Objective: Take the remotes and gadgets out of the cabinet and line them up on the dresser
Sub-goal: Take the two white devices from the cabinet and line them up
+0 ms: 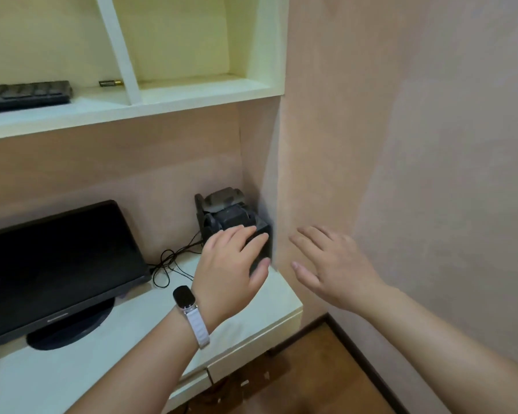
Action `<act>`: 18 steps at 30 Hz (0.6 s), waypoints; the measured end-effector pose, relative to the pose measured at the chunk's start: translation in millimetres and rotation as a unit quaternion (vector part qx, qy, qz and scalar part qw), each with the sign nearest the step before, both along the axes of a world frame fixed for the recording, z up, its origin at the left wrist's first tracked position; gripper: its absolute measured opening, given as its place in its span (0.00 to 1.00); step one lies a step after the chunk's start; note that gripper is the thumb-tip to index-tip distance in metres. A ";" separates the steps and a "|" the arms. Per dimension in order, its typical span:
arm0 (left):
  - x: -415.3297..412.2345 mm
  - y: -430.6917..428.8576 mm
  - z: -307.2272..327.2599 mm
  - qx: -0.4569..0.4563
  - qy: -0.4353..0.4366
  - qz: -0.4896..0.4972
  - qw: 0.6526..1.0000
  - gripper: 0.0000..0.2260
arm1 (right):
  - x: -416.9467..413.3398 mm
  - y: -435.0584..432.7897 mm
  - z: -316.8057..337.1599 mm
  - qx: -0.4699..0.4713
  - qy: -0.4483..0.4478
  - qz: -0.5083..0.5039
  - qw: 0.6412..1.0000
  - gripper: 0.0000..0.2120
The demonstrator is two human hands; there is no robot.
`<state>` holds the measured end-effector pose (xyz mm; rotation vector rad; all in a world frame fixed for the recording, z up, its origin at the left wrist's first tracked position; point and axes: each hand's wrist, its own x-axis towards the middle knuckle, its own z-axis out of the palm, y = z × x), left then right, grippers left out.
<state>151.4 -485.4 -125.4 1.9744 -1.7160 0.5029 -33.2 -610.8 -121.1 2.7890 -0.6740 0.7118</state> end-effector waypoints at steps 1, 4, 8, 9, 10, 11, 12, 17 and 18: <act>1.4 -10.4 1.6 -0.002 -0.007 0.004 1.000 0.18 | 4.0 -13.7 -0.3 0.001 -0.013 0.012 1.000 0.23; 4.6 -41.5 11.7 -0.005 -0.018 0.027 0.999 0.17 | 15.5 -57.1 4.4 0.001 -0.040 0.046 0.998 0.22; 5.7 -81.0 34.8 -0.016 -0.031 0.073 0.997 0.18 | 29.9 -114.8 25.8 -0.022 -0.057 0.085 0.995 0.21; 6.6 -89.6 41.0 -0.025 -0.034 0.083 0.996 0.18 | 33.2 -127.4 32.7 -0.027 -0.061 0.095 0.993 0.22; 8.0 -96.9 47.7 -0.034 -0.039 0.092 0.994 0.17 | 36.5 -138.6 40.8 -0.031 -0.067 0.106 0.992 0.22; 10.7 -102.9 55.6 -0.042 -0.050 0.101 0.993 0.17 | 40.3 -148.7 49.2 -0.036 -0.073 0.117 0.990 0.22; 14.5 -107.7 65.3 -0.048 -0.062 0.112 0.991 0.17 | 44.9 -158.0 58.0 -0.041 -0.082 0.128 0.988 0.22; 36.0 -116.6 121.2 -0.071 -0.100 0.182 0.976 0.19 | 72.9 -189.0 107.7 -0.045 -0.136 0.197 0.970 0.22; 38.7 -115.9 130.9 -0.075 -0.103 0.187 0.974 0.19 | 78.5 -190.9 118.3 -0.041 -0.146 0.207 0.967 0.23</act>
